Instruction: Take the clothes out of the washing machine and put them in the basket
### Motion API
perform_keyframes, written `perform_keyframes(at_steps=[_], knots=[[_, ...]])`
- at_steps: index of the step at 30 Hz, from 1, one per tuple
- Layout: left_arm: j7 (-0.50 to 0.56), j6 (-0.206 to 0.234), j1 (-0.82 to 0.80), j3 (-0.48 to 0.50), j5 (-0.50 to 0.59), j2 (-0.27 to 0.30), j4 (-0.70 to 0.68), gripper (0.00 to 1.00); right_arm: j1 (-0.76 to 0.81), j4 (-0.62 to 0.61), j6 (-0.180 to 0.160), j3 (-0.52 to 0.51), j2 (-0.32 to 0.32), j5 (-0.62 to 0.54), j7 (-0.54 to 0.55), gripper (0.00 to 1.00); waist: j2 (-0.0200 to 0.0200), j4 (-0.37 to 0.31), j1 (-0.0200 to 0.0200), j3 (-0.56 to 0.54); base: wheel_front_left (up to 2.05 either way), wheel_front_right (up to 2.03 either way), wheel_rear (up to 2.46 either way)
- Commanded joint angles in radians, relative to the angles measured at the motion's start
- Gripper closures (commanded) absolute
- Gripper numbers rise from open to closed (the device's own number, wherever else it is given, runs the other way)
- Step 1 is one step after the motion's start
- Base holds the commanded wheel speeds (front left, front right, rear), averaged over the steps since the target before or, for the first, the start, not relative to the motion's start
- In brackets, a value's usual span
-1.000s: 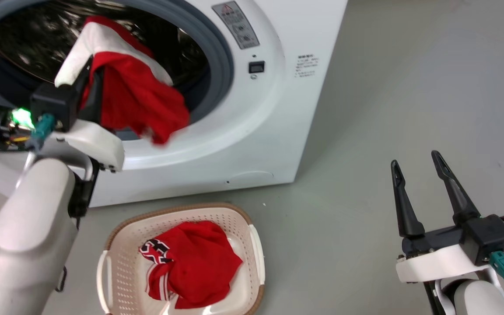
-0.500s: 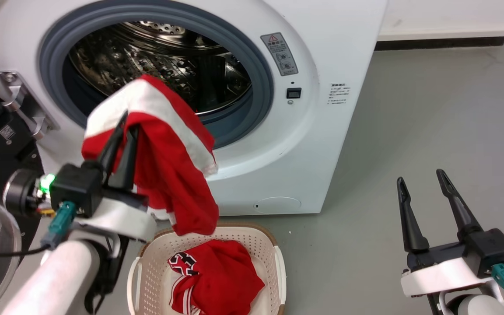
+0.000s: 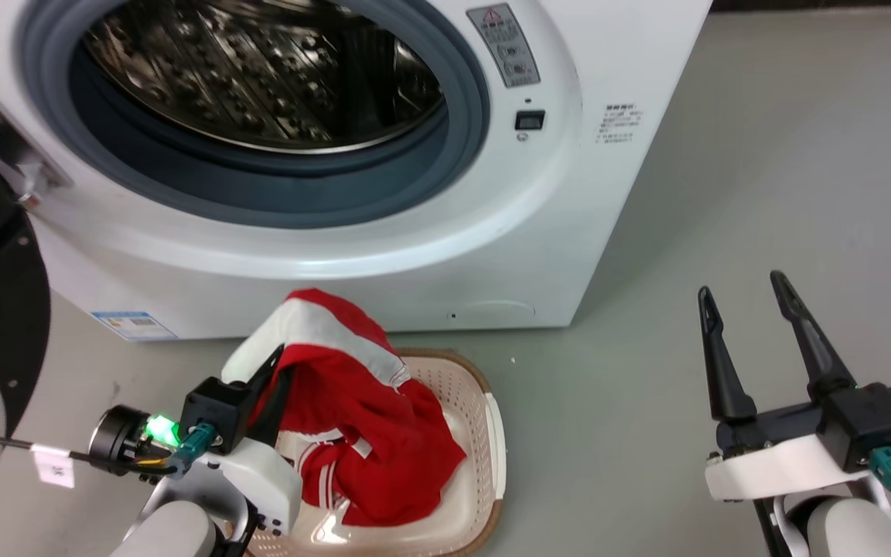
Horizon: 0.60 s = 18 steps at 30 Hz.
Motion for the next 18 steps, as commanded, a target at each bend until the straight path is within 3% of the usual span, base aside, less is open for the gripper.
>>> perform_keyframes(at_steps=[1,18], knots=[[-0.016,-0.023,-0.033,-0.01,0.002,-0.017,0.091,1.0,-0.031,-0.006,-0.001,0.004,0.001,-0.009,-0.002,0.0,0.0,-0.022,0.0,0.063,0.0,0.0,0.0],[-0.062,-0.143,-0.309,-0.096,0.045,-0.187,0.76,1.0,-0.123,-0.064,-0.001,-0.008,0.001,-0.023,-0.002,0.0,0.0,-0.102,0.0,0.363,0.0,0.0,0.0]])
